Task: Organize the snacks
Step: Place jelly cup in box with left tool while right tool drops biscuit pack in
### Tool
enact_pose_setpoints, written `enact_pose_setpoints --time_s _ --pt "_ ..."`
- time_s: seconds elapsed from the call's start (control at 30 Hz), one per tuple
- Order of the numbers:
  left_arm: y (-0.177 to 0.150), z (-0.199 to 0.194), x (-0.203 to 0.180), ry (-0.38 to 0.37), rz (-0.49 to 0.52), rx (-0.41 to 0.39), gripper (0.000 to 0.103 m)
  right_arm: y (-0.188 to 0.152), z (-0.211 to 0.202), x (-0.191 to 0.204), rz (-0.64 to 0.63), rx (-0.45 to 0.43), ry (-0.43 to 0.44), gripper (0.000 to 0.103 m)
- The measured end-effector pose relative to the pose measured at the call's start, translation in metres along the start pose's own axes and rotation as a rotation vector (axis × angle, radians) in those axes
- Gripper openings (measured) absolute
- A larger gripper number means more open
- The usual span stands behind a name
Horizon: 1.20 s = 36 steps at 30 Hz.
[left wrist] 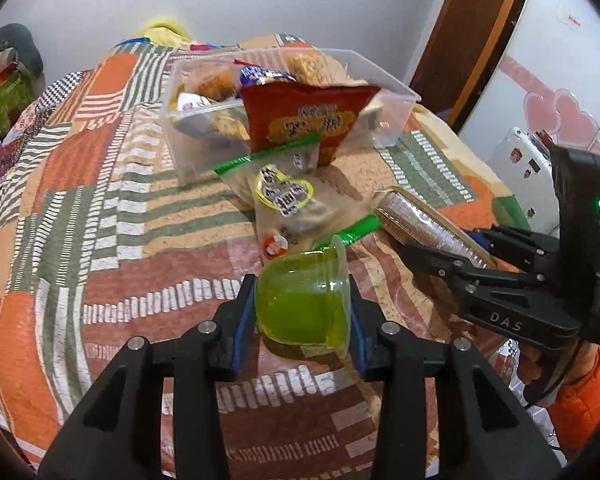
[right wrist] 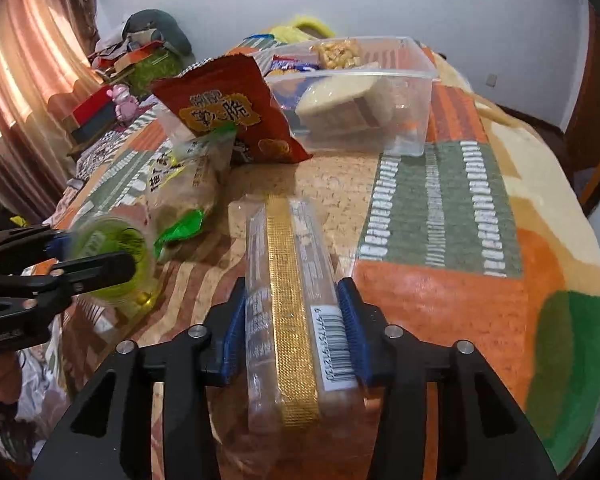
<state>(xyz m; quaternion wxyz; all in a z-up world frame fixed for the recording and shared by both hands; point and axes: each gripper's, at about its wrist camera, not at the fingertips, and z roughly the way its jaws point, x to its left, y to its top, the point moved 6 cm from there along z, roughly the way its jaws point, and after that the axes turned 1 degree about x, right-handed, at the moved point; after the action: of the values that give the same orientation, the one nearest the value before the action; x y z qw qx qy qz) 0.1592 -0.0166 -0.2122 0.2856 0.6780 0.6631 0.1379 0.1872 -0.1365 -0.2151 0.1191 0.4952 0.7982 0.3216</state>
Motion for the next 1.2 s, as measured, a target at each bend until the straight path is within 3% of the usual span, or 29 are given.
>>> enact_pose_setpoints --time_s 0.23,0.6,1.0,1.2 --pt "0.017 -0.022 0.005 0.005 -0.019 -0.066 0.040 0.008 -0.015 0.002 0.003 -0.028 -0.018 0.033" --pt "0.063 -0.045 0.018 0.020 -0.046 -0.176 0.040 0.046 -0.059 -0.010 0.016 -0.187 -0.062 0.033" --pt "0.120 -0.051 0.030 0.046 -0.037 -0.266 0.040 0.102 -0.079 -0.025 0.031 -0.318 -0.109 0.033" --pt "0.145 -0.035 0.036 0.070 -0.022 -0.270 0.040 0.125 -0.072 -0.033 0.037 -0.342 -0.124 0.033"
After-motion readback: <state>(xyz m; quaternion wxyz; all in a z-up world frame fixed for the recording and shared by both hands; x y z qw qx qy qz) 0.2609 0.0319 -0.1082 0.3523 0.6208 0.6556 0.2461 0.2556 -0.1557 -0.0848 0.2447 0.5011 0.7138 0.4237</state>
